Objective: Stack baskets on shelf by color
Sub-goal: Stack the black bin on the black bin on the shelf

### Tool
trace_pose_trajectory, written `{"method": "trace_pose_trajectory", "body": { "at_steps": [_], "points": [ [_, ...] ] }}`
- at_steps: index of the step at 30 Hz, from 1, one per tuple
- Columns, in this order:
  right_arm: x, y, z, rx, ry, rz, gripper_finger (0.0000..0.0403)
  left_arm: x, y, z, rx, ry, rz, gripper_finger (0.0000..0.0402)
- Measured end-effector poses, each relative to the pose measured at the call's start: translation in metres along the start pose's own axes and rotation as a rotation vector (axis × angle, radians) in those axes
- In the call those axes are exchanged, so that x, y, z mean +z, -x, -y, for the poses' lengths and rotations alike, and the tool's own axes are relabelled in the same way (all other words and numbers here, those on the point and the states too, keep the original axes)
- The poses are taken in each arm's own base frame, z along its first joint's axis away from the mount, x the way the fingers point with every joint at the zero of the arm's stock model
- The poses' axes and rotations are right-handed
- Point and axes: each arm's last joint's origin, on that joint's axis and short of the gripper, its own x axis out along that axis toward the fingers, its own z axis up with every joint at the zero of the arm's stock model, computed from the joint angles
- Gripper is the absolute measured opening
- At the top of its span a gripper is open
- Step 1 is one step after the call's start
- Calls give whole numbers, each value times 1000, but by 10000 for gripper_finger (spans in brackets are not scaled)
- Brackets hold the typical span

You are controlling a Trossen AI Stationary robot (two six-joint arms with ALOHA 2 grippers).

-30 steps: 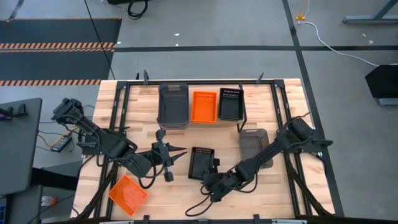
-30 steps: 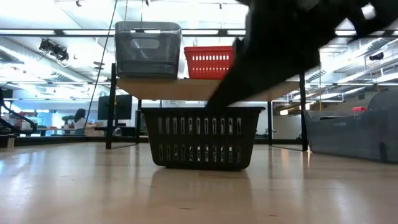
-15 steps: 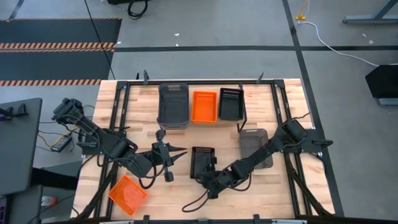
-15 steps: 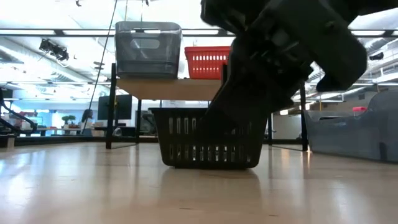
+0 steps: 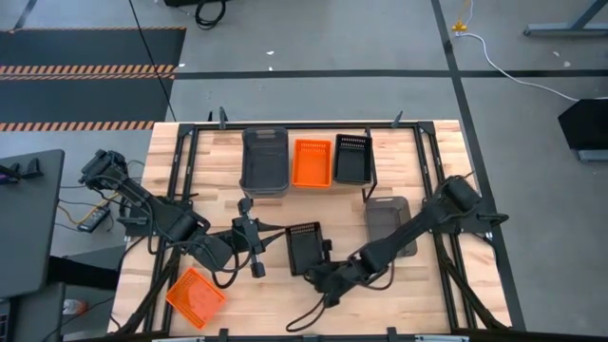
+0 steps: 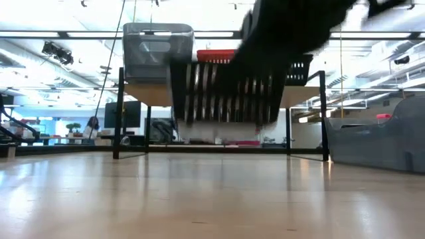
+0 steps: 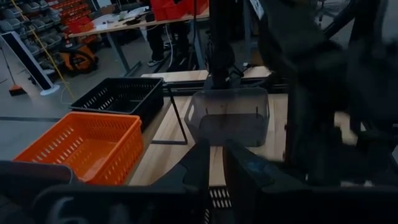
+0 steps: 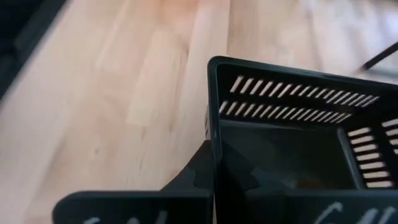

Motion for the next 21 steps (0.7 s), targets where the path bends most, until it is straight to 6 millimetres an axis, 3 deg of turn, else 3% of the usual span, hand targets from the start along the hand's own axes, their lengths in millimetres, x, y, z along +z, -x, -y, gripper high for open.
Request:
{"method": "trace_pose_trajectory", "body": {
  "at_steps": [3, 7, 14, 18, 21],
  "points": [
    [15, 32, 5, -1, 20, 42, 10, 0, 0, 0, 0, -2, -2, 52],
    [34, 88, 19, -57, 52, 109, 12, 0, 0, 0, 0, -3, -2, 55],
    [44, 189, 74, -222, 25, 187, 11, 0, 0, 0, 0, -3, -2, 49],
    [39, 224, 108, -272, -26, 198, 11, 0, 0, 0, 0, -3, -2, 50],
    [33, 238, 128, -309, -43, 178, 11, 0, 0, 0, 0, -3, -2, 52]
  ]
}}
